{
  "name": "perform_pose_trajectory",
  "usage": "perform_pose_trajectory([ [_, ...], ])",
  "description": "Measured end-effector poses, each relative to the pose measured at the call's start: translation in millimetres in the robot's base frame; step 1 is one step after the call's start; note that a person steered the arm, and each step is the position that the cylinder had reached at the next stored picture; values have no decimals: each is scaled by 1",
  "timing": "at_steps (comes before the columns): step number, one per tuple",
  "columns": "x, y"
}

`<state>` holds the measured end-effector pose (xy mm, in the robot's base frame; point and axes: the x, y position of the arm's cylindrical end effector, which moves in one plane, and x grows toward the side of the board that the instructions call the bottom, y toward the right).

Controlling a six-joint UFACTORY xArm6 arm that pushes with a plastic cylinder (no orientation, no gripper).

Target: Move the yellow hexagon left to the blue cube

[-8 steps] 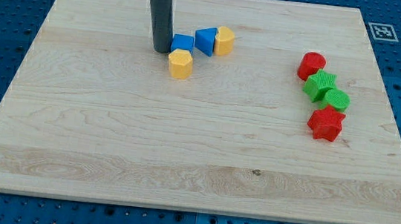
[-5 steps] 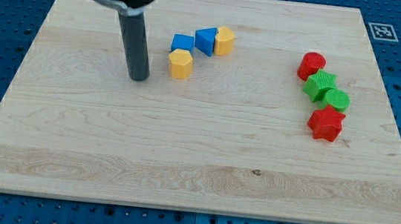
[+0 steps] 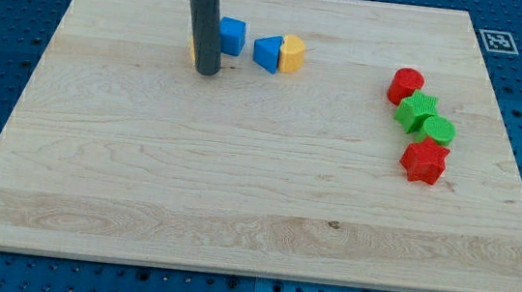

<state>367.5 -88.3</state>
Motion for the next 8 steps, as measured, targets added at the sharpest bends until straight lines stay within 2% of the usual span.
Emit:
perform_pose_trajectory([
  [1, -9, -2],
  [3, -38, -75],
  [4, -38, -81],
  [5, -17, -50],
  [6, -13, -6],
  [8, -39, -12],
])
